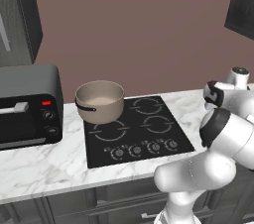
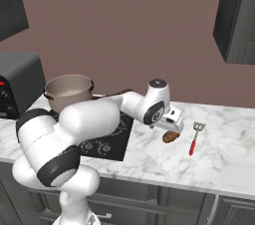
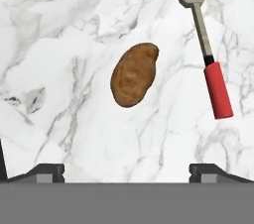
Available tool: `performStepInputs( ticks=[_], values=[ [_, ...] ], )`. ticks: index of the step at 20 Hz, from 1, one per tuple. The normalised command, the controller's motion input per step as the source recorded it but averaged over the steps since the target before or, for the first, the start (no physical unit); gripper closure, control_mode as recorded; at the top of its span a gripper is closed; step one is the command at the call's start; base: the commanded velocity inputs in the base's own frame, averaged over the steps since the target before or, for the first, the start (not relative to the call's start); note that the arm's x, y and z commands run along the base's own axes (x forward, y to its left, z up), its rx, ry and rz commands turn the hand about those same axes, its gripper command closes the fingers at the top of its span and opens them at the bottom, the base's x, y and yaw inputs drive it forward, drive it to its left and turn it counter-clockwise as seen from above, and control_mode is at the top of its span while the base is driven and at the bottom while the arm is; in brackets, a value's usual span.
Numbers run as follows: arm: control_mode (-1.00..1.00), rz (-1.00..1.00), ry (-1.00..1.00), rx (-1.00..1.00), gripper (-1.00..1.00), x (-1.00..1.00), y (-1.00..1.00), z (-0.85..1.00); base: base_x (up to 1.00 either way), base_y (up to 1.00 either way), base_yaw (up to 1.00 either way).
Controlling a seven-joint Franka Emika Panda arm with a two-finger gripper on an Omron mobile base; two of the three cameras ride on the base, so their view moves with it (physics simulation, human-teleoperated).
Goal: Put the tomato and potato in the pot. Retrieve the spatula and lightly stir the vegetables in the pot.
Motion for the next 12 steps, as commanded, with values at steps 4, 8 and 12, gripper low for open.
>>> performStepInputs(
  ticks=[4, 8, 12],
  values=[
    [-1.00, 0.00, 0.02, 0.00, -1.00, 0.13, -0.02, -0.24, 0.00, 0.00, 0.00],
    [-1.00, 0.00, 0.05, 0.00, -1.00, 0.16, 0.00, -0.39, 0.00, 0.00, 0.00],
    [-1.00, 0.00, 0.02, 0.00, -1.00, 0.29, -0.08, -0.37, 0.00, 0.00, 0.00]
  ],
)
